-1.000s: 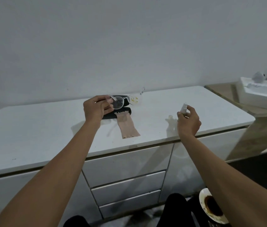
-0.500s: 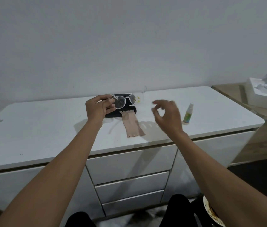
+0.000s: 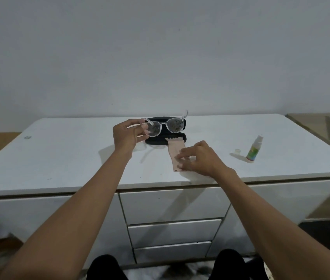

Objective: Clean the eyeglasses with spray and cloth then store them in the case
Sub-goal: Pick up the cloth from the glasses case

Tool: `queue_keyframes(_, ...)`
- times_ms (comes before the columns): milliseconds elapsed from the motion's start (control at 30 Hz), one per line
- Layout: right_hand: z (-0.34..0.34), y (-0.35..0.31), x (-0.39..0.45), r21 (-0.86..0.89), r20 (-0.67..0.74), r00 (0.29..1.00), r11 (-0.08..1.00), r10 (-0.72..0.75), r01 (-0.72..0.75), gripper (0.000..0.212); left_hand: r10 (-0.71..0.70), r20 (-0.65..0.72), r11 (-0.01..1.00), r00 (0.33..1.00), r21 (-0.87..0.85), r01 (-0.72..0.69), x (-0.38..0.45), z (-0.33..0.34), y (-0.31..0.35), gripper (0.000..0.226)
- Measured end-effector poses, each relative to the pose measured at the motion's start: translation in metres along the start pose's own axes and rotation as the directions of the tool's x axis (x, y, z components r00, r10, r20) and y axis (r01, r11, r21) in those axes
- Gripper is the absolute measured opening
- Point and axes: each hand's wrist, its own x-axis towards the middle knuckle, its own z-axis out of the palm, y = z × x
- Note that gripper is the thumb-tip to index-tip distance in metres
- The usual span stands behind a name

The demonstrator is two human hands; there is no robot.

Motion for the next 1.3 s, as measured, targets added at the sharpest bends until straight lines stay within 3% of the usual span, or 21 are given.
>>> queue_keyframes(133, 0.002, 0.0, 0.002, -0.019, 0.04, 0.999, 0.999, 0.027, -0.027, 0.036, -0.006, -0.014, 1.0, 1.0, 0.017, 0.007, 0.002, -0.001, -0.002, 0.016)
queue_keyframes(267, 0.006, -0.003, 0.002, -0.031, -0.047, 0.998, 0.998, -0.047, 0.046, 0.019, -0.006, -0.009, 1.0, 1.0, 0.021, 0.006, 0.002, 0.0, -0.004, 0.014)
queue_keyframes(500, 0.015, -0.016, -0.003, -0.051, -0.149, 0.987, 0.998, -0.054, 0.047, 0.017, -0.012, -0.019, 1.0, 1.0, 0.003, 0.012, -0.001, 0.001, -0.003, 0.015)
queue_keyframes(567, 0.014, -0.018, -0.002, 0.008, -0.174, 0.985, 1.0, -0.014, 0.015, 0.018, -0.006, -0.028, 1.0, 1.0, 0.0, 0.006, -0.001, 0.001, -0.003, 0.014)
queue_keyframes(633, 0.014, -0.02, -0.001, 0.201, -0.189, 0.977, 0.978, 0.099, -0.06, 0.02, -0.002, -0.041, 1.0, 0.999, 0.003, 0.002, -0.001, 0.0, -0.002, 0.013)
queue_keyframes(767, 0.011, -0.032, 0.0, 0.591, -0.149, 0.921, 0.779, 0.361, -0.21, 0.032, 0.0, -0.063, 1.0, 0.998, 0.015, 0.001, -0.001, -0.003, -0.001, 0.011)
queue_keyframes(900, -0.002, -0.052, 0.005, 0.866, -0.123, 0.852, 0.474, 0.509, -0.158, 0.033, -0.004, -0.094, 1.0, 0.996, 0.021, 0.006, -0.003, -0.002, 0.001, 0.012)
queue_keyframes(1000, -0.014, -0.07, 0.011, 0.974, -0.006, 0.772, 0.177, 0.635, -0.139, 0.02, -0.001, -0.129, 1.0, 0.992, 0.03, 0.005, -0.004, -0.002, 0.004, 0.014)
queue_keyframes(1067, -0.022, -0.079, 0.015, 0.994, 0.077, 0.731, 0.007, 0.678, -0.111, 0.022, 0.006, -0.144, 0.999, 0.989, 0.034, -0.001, -0.006, -0.002, 0.006, 0.015)
queue_keyframes(1133, -0.027, -0.087, 0.02, 0.995, 0.101, 0.716, -0.072, 0.691, -0.07, 0.018, 0.012, -0.159, 0.999, 0.987, 0.036, -0.006, -0.007, -0.002, 0.008, 0.015)
queue_keyframes(1200, -0.028, -0.095, 0.026, 0.998, 0.057, 0.721, -0.026, 0.691, -0.055, 0.005, 0.016, -0.17, 0.999, 0.985, 0.037, -0.01, -0.008, -0.002, 0.01, 0.015)
queue_keyframes(1300, -0.022, -0.1, 0.034, 0.979, -0.114, 0.696, 0.198, 0.709, -0.042, 0.037, 0.022, -0.159, 1.0, 0.987, 0.02, -0.019, -0.01, -0.002, 0.016, 0.015)
